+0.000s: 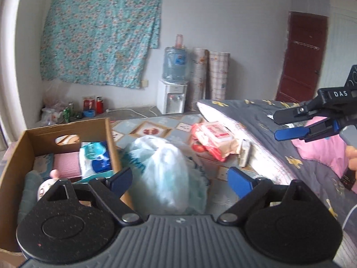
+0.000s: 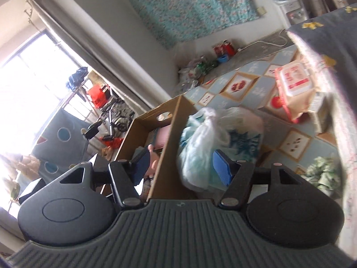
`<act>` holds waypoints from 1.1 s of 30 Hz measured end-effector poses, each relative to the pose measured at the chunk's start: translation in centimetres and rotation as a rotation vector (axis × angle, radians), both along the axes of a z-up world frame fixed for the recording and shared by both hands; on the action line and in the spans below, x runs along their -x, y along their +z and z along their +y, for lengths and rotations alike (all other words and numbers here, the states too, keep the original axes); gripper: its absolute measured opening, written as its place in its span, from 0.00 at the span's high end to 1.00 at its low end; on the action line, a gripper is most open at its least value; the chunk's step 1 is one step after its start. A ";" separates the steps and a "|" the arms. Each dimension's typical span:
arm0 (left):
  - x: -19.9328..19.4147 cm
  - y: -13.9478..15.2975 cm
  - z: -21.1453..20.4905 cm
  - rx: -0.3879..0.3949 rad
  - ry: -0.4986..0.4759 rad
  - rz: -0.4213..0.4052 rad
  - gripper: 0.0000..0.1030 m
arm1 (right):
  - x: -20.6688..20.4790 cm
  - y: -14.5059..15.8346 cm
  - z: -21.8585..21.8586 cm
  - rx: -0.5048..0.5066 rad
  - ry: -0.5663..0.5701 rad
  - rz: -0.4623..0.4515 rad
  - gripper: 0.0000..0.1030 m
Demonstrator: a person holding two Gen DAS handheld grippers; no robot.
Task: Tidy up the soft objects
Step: 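Withdraw the right gripper from the box, then grasp the gold snack packet with the right gripper while the left gripper grasps the green floral scrunchie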
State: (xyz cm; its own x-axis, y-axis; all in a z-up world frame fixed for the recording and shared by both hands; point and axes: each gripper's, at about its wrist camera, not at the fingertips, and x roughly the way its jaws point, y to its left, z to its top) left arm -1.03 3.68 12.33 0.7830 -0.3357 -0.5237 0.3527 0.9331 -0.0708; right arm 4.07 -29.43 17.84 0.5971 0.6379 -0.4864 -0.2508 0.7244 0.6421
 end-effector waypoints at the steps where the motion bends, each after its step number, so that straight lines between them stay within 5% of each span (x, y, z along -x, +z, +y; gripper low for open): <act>1: -0.2 -0.5 -1.6 -0.010 -0.033 0.000 0.10 | 0.5 -0.9 -1.5 0.009 -0.039 0.008 0.36; 10: -2.7 -8.2 -12.8 -0.074 -0.210 0.072 0.10 | 0.4 -10.3 -7.6 0.057 -0.186 0.186 0.36; 22: -8.7 -15.2 -21.4 -0.108 -0.328 0.172 0.11 | -12.2 -11.5 -8.3 0.112 -0.175 0.178 0.36; 31: -10.9 -18.2 -23.9 -0.127 -0.384 0.255 0.34 | -20.3 -15.5 -7.6 0.229 -0.194 0.253 0.38; 33: -10.8 -18.4 -23.8 -0.114 -0.391 0.260 0.43 | -20.6 -16.4 -7.9 0.213 -0.200 0.271 0.52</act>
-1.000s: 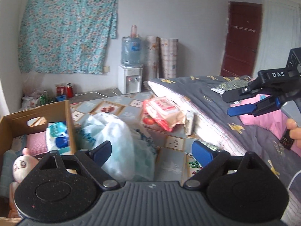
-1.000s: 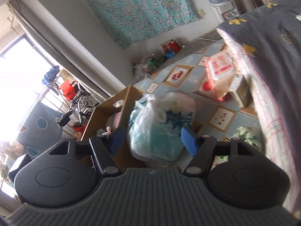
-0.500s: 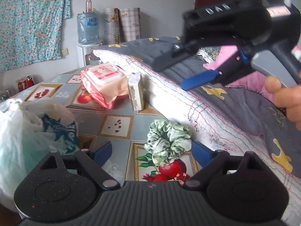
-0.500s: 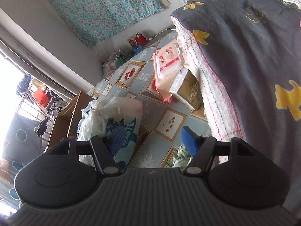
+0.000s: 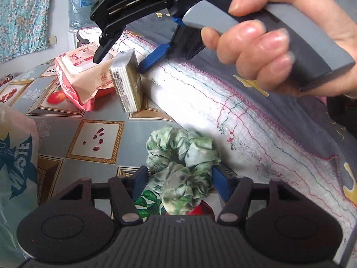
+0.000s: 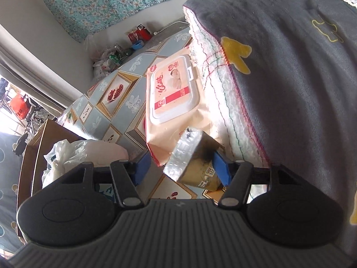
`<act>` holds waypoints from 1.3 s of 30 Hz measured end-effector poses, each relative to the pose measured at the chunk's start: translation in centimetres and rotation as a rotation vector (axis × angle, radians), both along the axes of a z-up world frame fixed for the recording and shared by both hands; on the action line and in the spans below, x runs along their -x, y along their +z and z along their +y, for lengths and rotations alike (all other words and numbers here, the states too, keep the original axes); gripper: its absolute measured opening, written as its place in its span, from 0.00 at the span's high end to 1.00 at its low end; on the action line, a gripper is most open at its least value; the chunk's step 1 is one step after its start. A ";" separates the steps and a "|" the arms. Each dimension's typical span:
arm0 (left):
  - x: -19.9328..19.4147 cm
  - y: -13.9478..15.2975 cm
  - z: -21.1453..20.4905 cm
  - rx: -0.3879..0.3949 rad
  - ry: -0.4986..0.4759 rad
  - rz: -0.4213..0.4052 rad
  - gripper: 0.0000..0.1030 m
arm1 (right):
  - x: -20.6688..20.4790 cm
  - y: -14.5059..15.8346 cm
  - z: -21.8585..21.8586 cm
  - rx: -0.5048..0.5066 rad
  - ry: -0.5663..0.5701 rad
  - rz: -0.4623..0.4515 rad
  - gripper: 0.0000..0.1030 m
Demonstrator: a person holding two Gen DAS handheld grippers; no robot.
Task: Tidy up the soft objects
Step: 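Grasp the gold snack packet with the right gripper while the left gripper grasps the green floral scrunchie, then lift and carry the gold packet with the right gripper while the left gripper carries the scrunchie to the box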
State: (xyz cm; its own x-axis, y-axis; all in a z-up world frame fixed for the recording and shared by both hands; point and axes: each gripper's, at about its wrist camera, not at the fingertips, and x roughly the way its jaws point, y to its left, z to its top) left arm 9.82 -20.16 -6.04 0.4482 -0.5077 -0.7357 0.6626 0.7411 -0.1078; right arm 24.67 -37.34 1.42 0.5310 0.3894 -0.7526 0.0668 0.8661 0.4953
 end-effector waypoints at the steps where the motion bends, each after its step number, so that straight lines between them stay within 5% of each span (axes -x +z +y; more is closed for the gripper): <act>1: 0.0 0.0 0.0 0.004 0.001 0.002 0.46 | 0.0 -0.3 -0.2 -0.012 -0.007 0.005 0.57; 6: -0.3 0.1 0.5 0.016 0.029 0.010 0.70 | 1.7 -0.5 -1.8 -0.086 -0.057 -0.016 0.74; 13: 0.5 1.1 2.4 0.001 0.102 0.004 0.77 | 4.8 -0.6 -4.1 -0.192 -0.130 -0.025 0.97; 19: 2.4 2.2 5.2 -0.005 0.166 0.005 0.77 | 8.1 -1.0 -4.4 -0.217 -0.167 -0.019 0.97; 23: 3.5 2.6 7.0 -0.028 0.209 -0.013 0.77 | 8.5 0.2 -3.8 -0.194 -0.133 -0.053 0.89; 27: 3.6 2.3 8.4 -0.058 0.255 -0.020 0.77 | 6.8 1.2 -1.7 -0.130 -0.081 -0.101 0.38; 32: 3.3 2.0 9.9 -0.058 0.286 0.003 0.77 | 3.4 0.8 2.8 0.085 0.040 -0.132 0.32; 39: 3.0 1.7 11.2 -0.046 0.290 0.031 0.77 | 1.0 -0.5 9.4 0.494 0.392 -0.217 0.22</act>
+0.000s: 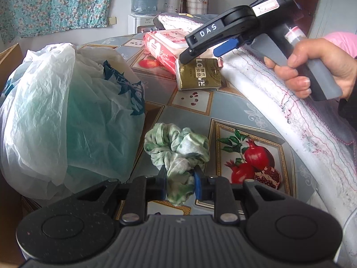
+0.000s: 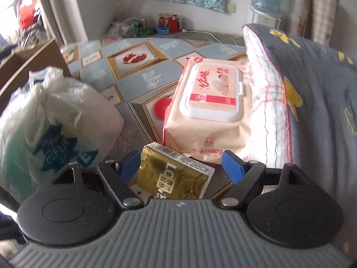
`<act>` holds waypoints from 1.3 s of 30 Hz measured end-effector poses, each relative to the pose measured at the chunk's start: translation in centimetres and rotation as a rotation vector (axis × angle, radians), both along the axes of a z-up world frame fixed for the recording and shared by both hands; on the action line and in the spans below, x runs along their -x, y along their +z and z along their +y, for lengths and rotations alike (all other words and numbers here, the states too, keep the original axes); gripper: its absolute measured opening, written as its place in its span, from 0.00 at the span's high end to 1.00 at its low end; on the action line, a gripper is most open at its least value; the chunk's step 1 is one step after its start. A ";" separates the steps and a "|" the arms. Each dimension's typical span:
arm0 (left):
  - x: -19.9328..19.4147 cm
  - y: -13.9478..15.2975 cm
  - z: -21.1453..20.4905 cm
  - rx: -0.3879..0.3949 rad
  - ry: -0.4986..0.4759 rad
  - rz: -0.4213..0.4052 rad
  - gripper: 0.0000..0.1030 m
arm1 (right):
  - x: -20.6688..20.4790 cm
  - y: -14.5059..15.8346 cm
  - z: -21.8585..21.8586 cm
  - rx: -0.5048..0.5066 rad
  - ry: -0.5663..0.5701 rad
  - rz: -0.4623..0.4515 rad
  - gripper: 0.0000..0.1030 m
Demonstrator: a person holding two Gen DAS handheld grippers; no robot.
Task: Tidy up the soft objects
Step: 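Lift and carry the gold packet with the right gripper while the left gripper carries the scrunchie to the box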
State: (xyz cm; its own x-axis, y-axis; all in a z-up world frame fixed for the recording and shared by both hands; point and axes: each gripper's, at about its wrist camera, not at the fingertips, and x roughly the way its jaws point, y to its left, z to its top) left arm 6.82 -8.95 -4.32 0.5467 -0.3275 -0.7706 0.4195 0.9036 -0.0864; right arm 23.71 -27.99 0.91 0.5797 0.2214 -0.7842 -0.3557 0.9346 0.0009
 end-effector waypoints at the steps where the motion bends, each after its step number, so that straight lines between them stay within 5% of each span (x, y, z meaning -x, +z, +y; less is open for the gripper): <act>1: -0.1 -0.1 0.2 0.004 0.001 0.005 0.77 | -0.1 -0.1 0.6 0.045 0.056 -0.016 0.22; 5: -0.3 -0.2 0.6 0.016 0.008 0.015 0.77 | -1.3 -0.8 1.5 0.028 0.215 0.050 0.13; 13: -0.5 -0.3 0.7 0.033 0.015 0.025 0.77 | -1.7 -1.1 -1.2 -0.205 0.023 0.273 0.13; 18: -0.4 -0.3 0.6 0.038 0.015 0.026 0.77 | 1.2 -2.1 -2.2 -0.234 -0.056 0.378 0.13; 31: -0.2 -0.3 0.1 0.030 0.034 0.032 0.77 | -0.3 -3.1 -0.6 -0.168 -0.133 0.273 0.14; 35: -0.2 -0.2 -0.1 0.029 0.036 0.035 0.77 | 0.4 -2.9 0.0 -0.120 -0.128 0.230 0.30; 39: -0.1 -0.2 -0.3 0.029 0.035 0.036 0.77 | 1.0 -2.8 -0.5 -0.120 -0.137 0.219 0.36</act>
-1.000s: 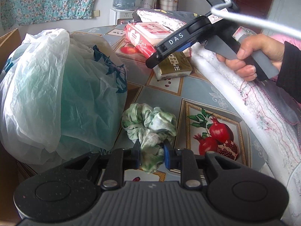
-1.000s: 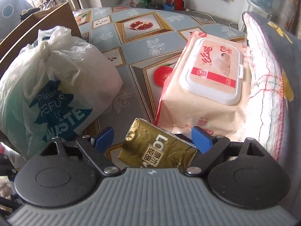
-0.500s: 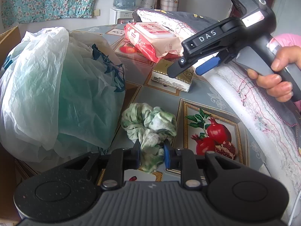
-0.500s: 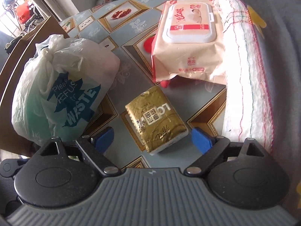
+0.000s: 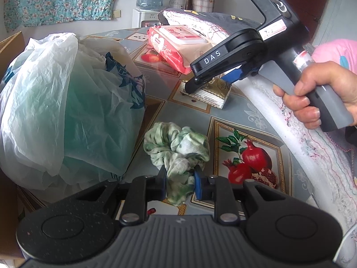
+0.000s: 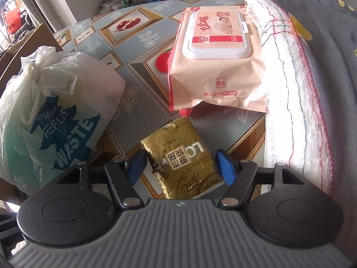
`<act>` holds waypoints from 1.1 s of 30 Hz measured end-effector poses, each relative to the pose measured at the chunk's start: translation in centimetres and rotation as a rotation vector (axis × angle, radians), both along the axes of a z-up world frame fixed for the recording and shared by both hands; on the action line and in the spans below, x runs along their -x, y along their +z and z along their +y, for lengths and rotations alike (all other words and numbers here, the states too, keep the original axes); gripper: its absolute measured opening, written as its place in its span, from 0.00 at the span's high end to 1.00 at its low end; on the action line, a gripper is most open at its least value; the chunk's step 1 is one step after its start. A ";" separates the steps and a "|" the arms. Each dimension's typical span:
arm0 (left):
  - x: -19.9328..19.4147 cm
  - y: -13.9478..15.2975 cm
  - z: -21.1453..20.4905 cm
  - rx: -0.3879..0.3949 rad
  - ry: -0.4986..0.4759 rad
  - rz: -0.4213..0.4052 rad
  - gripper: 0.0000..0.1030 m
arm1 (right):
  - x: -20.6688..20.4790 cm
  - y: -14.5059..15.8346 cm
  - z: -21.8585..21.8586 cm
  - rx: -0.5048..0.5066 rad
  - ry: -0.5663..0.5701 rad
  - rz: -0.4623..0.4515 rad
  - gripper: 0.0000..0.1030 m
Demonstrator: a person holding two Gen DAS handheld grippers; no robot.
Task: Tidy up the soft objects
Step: 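Lift and carry the gold packet with the right gripper while the left gripper carries the scrunchie to the box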
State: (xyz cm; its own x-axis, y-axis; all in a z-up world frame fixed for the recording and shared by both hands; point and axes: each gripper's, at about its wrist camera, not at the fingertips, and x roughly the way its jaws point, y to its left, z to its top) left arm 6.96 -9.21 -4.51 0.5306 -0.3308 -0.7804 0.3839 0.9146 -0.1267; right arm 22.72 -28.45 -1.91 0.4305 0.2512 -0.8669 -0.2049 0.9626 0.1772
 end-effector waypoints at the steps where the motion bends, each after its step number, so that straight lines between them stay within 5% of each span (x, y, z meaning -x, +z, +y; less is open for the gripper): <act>1: 0.0 0.0 0.0 0.000 0.001 0.001 0.77 | 0.1 0.0 -0.1 -0.002 -0.004 -0.002 0.37; 11: 0.5 1.1 0.5 0.033 0.011 -0.014 0.77 | 3.3 2.0 -3.6 -0.206 -0.104 0.026 0.39; 21: 3.5 6.6 2.9 0.130 0.004 -0.128 0.77 | 9.4 9.1 -4.6 -0.341 -0.116 -0.073 0.39; 26: 5.0 10.5 7.1 0.178 0.062 -0.200 0.77 | 11.5 13.8 -1.9 -0.396 -0.033 -0.153 0.39; 33: 7.8 16.2 15.6 0.131 0.225 -0.381 0.77 | 11.6 18.5 6.7 -0.521 0.159 -0.206 0.39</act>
